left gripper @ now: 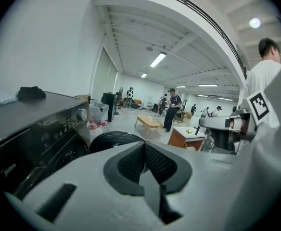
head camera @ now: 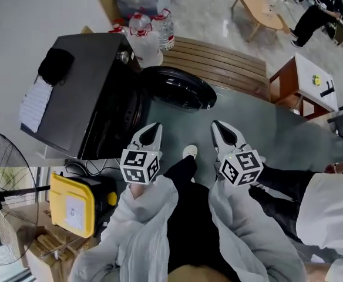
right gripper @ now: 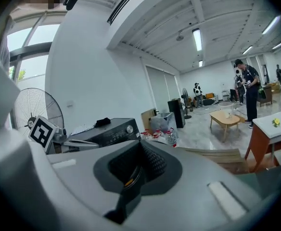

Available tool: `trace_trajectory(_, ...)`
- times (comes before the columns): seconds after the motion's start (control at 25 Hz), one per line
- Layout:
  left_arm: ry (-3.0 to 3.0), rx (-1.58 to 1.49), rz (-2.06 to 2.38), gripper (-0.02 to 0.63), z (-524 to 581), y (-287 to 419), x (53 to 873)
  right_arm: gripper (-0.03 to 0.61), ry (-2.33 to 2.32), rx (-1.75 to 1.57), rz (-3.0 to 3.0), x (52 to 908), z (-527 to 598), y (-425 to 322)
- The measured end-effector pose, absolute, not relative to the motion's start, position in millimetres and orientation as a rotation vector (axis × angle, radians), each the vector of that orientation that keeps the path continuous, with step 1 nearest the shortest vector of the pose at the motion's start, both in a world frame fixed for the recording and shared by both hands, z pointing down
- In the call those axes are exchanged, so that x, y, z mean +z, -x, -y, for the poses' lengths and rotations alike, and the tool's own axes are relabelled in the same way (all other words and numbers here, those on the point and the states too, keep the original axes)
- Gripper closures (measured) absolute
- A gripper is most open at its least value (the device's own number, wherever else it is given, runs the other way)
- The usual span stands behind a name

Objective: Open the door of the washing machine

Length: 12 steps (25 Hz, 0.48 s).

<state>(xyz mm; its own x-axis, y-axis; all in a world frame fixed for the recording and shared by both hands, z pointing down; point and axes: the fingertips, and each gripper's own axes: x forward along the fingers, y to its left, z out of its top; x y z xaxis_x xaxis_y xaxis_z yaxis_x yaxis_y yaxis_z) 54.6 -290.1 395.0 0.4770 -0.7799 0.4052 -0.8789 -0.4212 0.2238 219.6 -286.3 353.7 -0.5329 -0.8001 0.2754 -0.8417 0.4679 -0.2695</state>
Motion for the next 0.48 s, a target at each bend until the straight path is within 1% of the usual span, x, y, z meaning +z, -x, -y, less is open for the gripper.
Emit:
trace_trajectory(0.24,-2.349,0.312,1.424,0.614,244.4,-31.2,386.3,0.571,-1.431,0.548,2.564,358.4,243.6,-205.2)
trace_trajectory(0.48,-2.295,0.3,1.45,0.614,229.2,-12.4,398.6,0.571,-1.369,0.553,2.544,370.1,235.6,-195.4)
